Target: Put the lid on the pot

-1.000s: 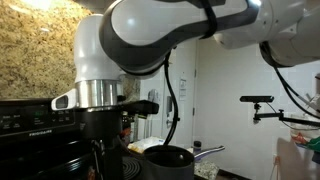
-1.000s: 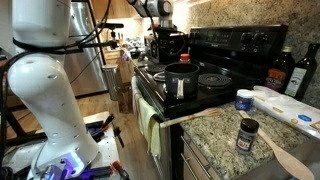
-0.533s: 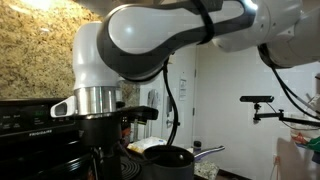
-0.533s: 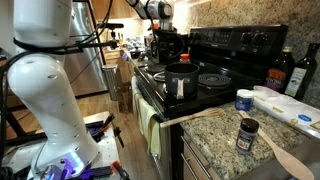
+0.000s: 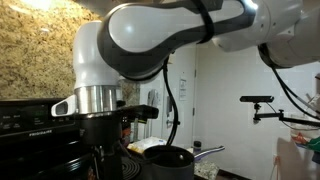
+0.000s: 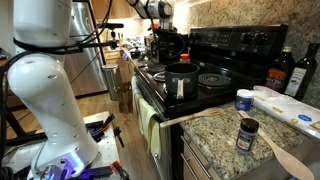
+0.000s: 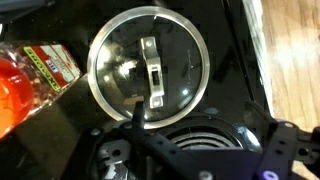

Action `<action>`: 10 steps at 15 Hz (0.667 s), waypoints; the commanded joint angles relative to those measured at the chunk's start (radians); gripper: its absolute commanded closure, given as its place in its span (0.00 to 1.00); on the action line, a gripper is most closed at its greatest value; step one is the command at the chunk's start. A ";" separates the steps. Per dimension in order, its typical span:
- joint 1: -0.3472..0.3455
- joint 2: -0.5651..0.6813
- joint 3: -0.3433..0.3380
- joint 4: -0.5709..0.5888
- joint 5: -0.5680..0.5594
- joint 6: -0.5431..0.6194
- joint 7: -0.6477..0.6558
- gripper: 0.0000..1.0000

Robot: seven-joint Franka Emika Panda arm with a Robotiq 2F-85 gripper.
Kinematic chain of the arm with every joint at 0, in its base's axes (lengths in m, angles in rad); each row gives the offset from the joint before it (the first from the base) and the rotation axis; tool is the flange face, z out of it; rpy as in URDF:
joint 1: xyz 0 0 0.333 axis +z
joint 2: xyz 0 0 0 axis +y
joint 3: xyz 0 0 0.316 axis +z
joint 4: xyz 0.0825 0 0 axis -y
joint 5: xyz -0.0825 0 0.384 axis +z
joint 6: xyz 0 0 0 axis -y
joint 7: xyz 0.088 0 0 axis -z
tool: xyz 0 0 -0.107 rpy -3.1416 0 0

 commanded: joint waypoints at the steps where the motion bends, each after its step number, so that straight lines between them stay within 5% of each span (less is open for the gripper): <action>1: -0.009 -0.054 0.000 -0.082 0.029 0.031 -0.035 0.00; 10: -0.029 -0.129 0.007 -0.380 0.010 0.294 -0.226 0.00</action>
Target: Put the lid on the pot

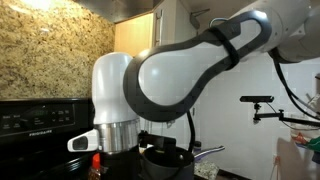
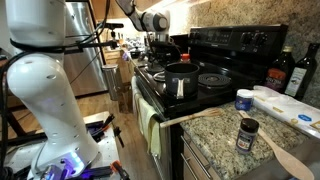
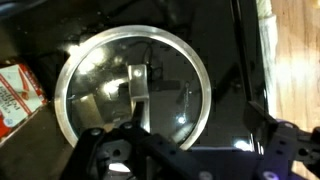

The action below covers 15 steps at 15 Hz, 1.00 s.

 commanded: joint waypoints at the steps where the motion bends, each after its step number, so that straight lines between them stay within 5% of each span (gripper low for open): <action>1: -0.013 -0.054 0.009 -0.117 -0.002 0.107 -0.127 0.00; 7: -0.014 -0.063 0.007 -0.159 0.012 0.210 -0.246 0.00; 15: -0.024 -0.086 0.004 -0.155 0.092 0.214 -0.232 0.00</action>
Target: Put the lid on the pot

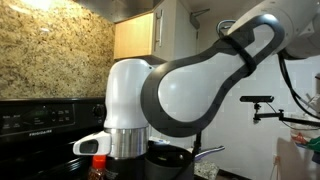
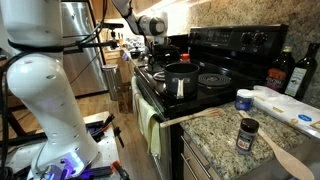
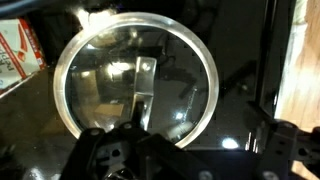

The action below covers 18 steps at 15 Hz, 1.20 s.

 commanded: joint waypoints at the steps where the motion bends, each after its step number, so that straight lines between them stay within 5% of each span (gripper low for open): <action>1: -0.021 -0.026 0.003 -0.024 0.066 0.021 -0.021 0.00; 12: -0.027 0.070 0.008 0.027 0.072 0.118 -0.117 0.00; 13: -0.027 0.076 0.008 0.031 0.069 0.121 -0.116 0.25; 18: -0.033 0.094 0.011 0.044 0.077 0.109 -0.115 0.53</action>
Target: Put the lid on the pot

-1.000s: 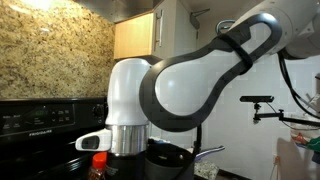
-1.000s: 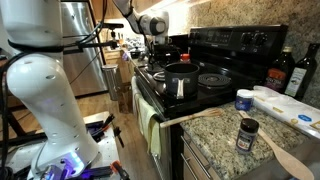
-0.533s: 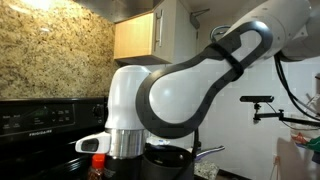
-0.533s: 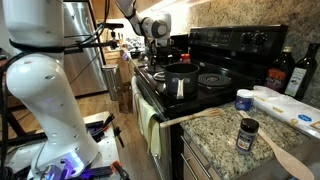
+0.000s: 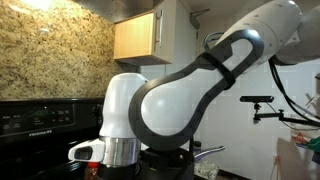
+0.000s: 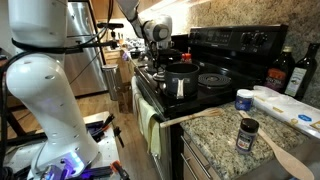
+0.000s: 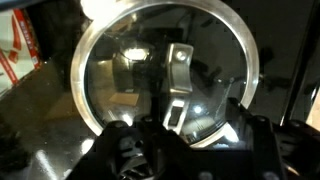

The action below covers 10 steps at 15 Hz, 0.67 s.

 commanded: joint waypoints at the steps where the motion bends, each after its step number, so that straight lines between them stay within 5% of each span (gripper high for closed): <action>1: -0.015 0.016 0.014 0.014 0.019 0.007 -0.029 0.61; 5: -0.015 0.013 0.013 0.020 0.016 -0.007 -0.023 0.87; 10: -0.004 -0.008 0.009 0.033 0.003 -0.073 0.010 0.87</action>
